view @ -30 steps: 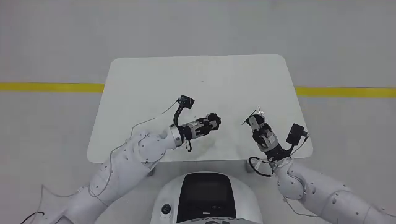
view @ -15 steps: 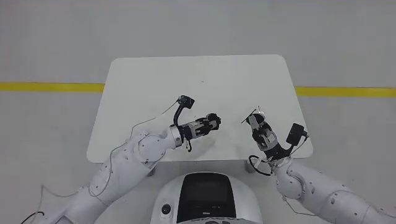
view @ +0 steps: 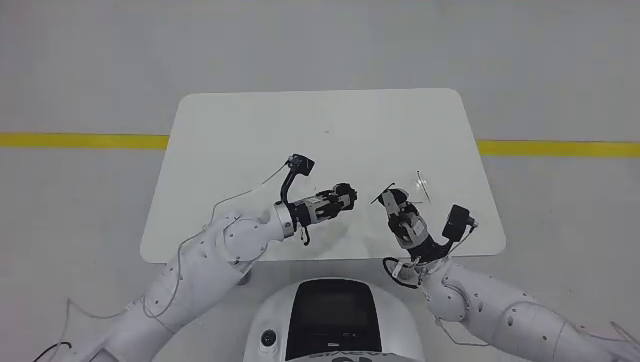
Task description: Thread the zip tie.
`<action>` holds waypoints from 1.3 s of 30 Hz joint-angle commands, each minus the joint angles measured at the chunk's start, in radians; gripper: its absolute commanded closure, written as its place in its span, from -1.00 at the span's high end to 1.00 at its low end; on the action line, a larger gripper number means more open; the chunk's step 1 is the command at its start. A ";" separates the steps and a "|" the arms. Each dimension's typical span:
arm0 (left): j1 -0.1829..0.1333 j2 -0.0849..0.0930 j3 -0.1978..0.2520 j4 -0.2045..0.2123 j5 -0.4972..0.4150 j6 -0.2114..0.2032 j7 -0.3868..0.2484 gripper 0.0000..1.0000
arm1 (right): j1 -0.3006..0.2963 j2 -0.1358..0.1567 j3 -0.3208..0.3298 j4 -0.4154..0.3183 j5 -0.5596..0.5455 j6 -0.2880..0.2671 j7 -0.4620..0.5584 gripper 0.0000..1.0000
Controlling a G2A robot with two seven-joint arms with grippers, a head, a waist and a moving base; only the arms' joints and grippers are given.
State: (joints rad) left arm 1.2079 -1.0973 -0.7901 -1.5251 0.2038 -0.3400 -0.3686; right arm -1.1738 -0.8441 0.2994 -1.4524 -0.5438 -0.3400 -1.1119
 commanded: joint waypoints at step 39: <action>0.000 0.000 0.000 0.000 0.000 0.000 0.000 -1.00 | -0.004 -0.108 0.053 0.093 -0.009 0.000 0.043 -1.00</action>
State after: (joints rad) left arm 1.2079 -1.0973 -0.7901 -1.5251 0.2038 -0.3400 -0.3686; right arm -1.1771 -0.9495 0.3504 -1.3617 -0.5532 -0.3400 -1.0698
